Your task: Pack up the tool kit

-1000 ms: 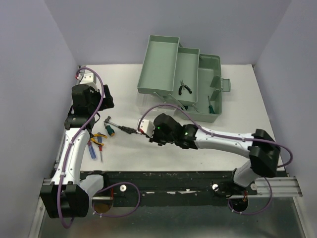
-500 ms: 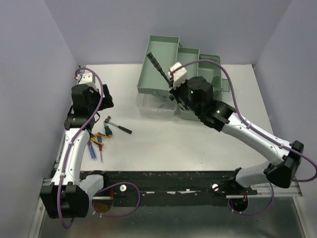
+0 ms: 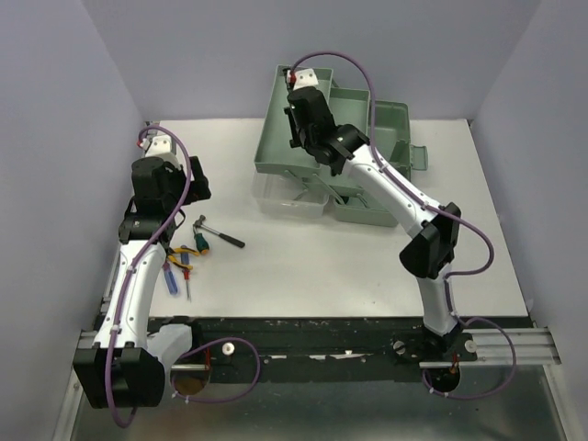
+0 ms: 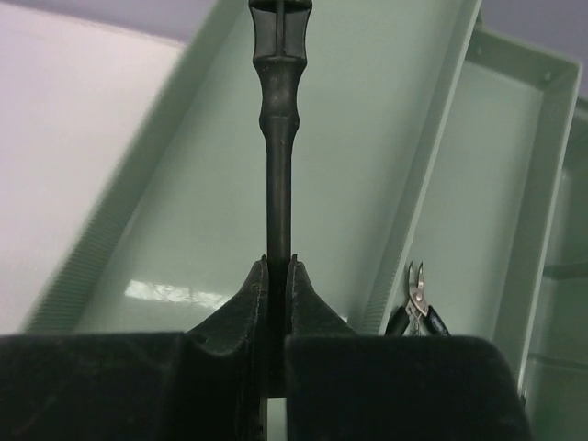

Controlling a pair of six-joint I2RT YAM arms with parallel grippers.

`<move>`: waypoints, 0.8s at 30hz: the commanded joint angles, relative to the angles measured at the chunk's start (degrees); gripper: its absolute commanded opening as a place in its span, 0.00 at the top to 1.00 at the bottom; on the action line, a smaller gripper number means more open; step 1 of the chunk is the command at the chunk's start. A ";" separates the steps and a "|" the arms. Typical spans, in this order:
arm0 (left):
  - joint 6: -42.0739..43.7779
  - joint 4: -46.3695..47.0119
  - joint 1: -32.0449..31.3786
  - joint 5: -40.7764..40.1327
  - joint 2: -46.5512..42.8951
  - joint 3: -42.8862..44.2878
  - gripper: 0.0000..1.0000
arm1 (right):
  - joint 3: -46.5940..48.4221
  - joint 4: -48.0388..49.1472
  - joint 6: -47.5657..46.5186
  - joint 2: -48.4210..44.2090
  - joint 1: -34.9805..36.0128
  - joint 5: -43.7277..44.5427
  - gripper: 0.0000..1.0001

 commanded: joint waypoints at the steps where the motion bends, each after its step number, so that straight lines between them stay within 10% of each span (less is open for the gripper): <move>1: -0.04 0.57 -0.80 -0.77 -0.84 0.48 0.01 | 2.40 -6.70 8.85 3.79 -1.97 0.50 0.99; 9: 0.23 0.66 -0.80 -0.95 -0.67 0.39 0.01 | 0.64 -3.72 5.52 6.00 -2.86 -3.63 0.99; 13: 0.23 0.92 -0.80 -0.07 -0.40 0.30 0.01 | 0.55 -3.54 4.11 5.12 -3.30 -4.78 0.31; 15: 0.14 0.92 -0.71 0.02 -0.40 0.21 0.01 | -0.76 -2.75 3.41 3.46 -3.30 -4.87 0.17; 24: -1.80 2.15 -0.71 3.10 0.56 -0.31 0.01 | -44.31 38.96 -10.03 -26.40 -0.67 -31.72 0.15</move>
